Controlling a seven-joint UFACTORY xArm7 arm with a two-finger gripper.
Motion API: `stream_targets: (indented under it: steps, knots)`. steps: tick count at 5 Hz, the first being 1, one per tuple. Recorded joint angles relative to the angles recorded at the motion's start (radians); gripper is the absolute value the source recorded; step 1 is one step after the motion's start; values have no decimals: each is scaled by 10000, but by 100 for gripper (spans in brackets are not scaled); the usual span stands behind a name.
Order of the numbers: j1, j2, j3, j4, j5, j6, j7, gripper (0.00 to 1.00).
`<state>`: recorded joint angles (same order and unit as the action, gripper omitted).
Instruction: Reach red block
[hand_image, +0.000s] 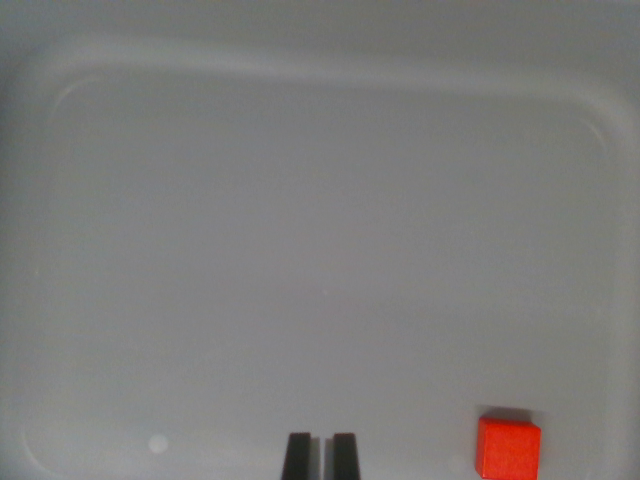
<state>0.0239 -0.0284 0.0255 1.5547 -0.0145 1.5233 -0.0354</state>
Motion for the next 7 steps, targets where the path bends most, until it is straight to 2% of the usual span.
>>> stream_targets:
  steps: [1,2,3,4,5,6,7]
  knots:
    - [-22,14,-22,-109,-16,-124,9,0]
    - [-22,14,-22,-109,-16,-124,9,0]
    - [-52,33,-53,-259,-38,-295,20,0]
    - [-52,33,-53,-259,-38,-295,20,0]
    - [-89,57,-91,-446,-65,-508,35,0]
    - [-89,57,-91,-446,-65,-508,35,0]
    - [-131,83,-135,-656,-96,-747,51,0]
